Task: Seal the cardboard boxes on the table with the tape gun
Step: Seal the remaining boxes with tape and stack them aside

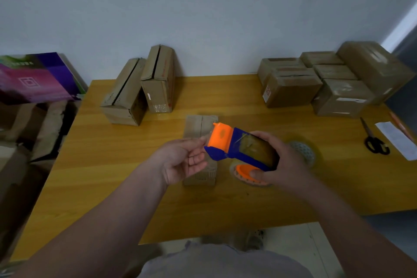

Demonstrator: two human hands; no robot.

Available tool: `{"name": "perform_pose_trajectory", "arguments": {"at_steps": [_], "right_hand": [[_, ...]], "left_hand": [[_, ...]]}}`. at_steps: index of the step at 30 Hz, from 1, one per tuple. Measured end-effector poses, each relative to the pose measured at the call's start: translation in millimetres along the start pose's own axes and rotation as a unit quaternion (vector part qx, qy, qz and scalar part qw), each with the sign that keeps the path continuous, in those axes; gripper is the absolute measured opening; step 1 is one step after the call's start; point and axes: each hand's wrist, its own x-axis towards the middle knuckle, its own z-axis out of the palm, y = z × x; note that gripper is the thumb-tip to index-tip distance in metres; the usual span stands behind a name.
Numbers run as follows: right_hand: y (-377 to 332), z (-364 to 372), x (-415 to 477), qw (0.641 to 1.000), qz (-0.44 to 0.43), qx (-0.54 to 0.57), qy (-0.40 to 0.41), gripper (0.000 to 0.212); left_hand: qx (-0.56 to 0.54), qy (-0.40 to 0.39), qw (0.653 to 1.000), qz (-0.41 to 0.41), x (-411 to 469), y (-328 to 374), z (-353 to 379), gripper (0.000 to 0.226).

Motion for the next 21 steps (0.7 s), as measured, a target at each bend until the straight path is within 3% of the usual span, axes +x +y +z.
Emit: {"name": "perform_pose_trajectory", "arguments": {"at_steps": [8, 14, 18, 21], "right_hand": [[-6.4, -2.4, 9.8, 0.998, -0.007, -0.044, -0.033, 0.079], [-13.9, -10.3, 14.7, 0.990, -0.020, -0.112, -0.078, 0.083], [-14.6, -16.1, 15.5, 0.978, -0.032, -0.170, -0.117, 0.088], [-7.4, -32.9, 9.8, 0.971, -0.038, -0.210, -0.103, 0.085]], "left_hand": [[0.061, 0.059, 0.993, 0.076, 0.4, 1.3, -5.2, 0.005], [0.176, 0.126, 0.962, 0.165, 0.0, -2.9, -9.6, 0.016], [0.194, 0.144, 0.955, 0.170, -0.6, -8.0, -13.5, 0.018], [0.190, 0.220, 0.941, 0.172, -3.0, -6.2, -39.5, 0.019]]}}
